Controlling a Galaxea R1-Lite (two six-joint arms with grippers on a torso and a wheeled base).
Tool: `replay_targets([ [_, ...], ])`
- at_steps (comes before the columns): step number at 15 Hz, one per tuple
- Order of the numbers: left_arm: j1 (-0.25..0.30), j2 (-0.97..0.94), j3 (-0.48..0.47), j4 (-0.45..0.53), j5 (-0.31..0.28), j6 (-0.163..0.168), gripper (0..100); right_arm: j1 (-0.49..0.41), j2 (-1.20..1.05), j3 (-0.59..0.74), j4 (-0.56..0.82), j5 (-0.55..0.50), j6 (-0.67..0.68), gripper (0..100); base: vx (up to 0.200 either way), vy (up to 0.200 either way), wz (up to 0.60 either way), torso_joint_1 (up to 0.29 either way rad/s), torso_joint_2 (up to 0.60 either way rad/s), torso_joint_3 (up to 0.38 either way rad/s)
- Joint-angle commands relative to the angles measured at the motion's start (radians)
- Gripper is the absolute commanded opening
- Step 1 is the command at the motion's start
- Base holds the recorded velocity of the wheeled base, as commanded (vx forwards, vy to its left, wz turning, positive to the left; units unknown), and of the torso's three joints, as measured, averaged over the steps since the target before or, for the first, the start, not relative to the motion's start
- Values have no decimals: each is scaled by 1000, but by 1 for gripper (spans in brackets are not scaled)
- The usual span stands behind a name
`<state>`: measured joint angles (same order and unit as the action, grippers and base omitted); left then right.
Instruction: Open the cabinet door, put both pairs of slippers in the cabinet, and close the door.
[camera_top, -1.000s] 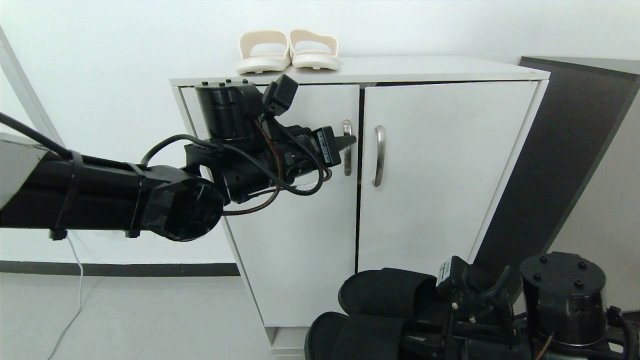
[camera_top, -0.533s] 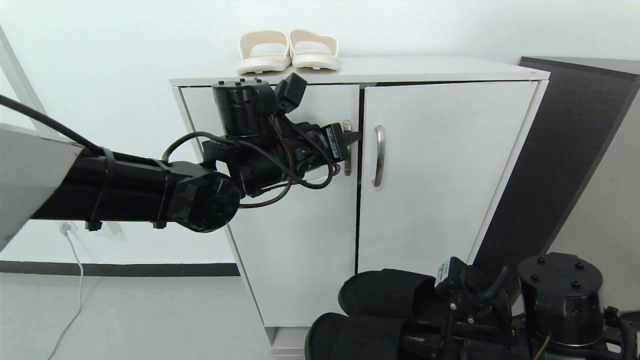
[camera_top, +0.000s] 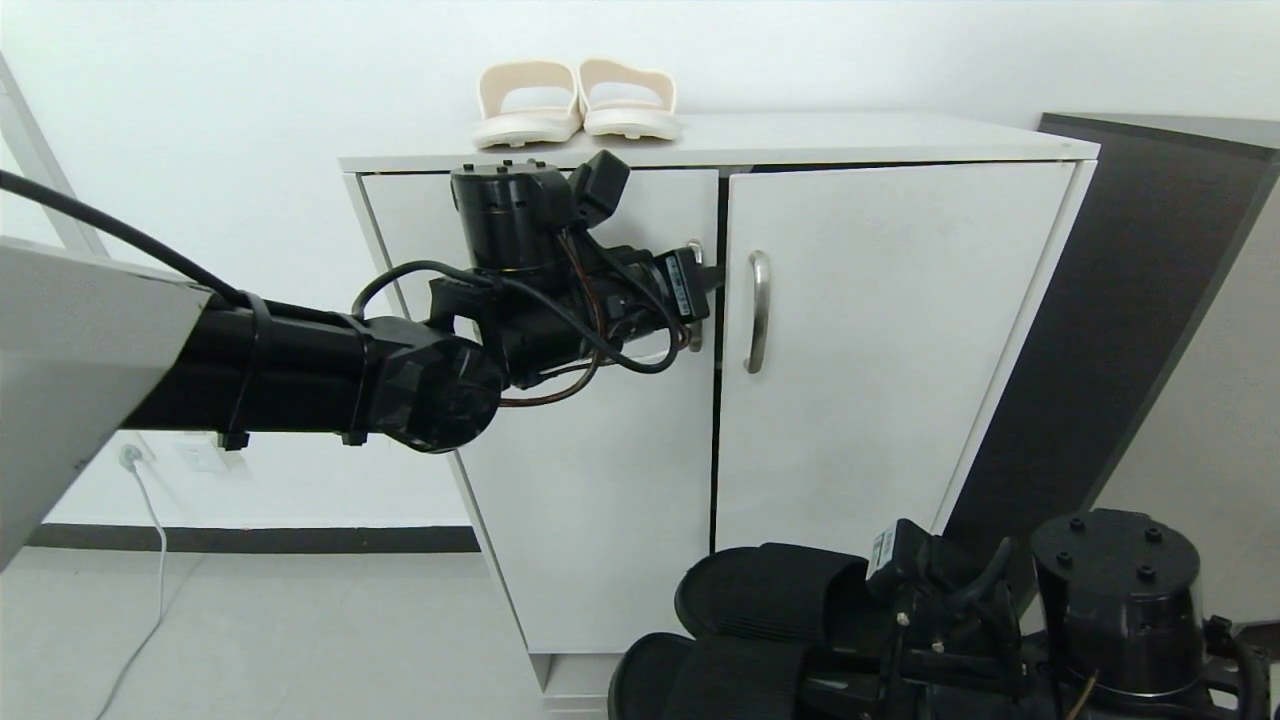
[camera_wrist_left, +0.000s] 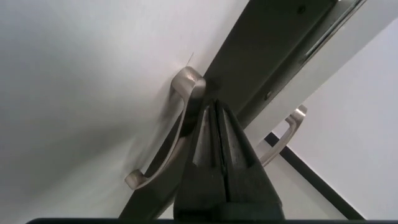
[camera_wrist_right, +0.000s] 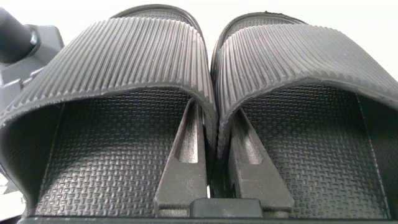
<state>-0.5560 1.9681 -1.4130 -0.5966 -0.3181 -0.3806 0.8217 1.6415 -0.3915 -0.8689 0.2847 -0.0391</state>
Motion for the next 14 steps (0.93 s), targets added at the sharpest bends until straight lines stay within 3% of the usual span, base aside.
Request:
replay_targets([
  [1, 1, 6, -3, 0, 1, -1, 0, 11, 0, 3, -1, 1, 1, 0, 0, 0, 0, 0, 0, 0],
  [5, -1, 6, -3, -2, 1, -1, 0, 20, 1, 6, -1, 1, 1, 0, 0, 0, 0, 0, 0, 0],
  [7, -7, 2, 9, -8, 1, 3, 0, 36, -2, 23, -1, 2, 1, 0, -200, 0, 0, 0, 0, 2],
  [9, -44, -15, 46, -28, -1, 6, 0, 83, -12, 37, 1, 1, 2, 0, -200, 0, 0, 2, 7, -2],
  [12, -151, -61, 121, -71, -1, -4, 0, 125, -22, 45, 1, -1, 1, 0, -200, 0, 0, -1, 4, 2],
  [14, -154, -58, 128, -114, -1, -3, 0, 126, -22, 49, 1, -1, 2, 0, -200, 0, 0, 2, -5, 0],
])
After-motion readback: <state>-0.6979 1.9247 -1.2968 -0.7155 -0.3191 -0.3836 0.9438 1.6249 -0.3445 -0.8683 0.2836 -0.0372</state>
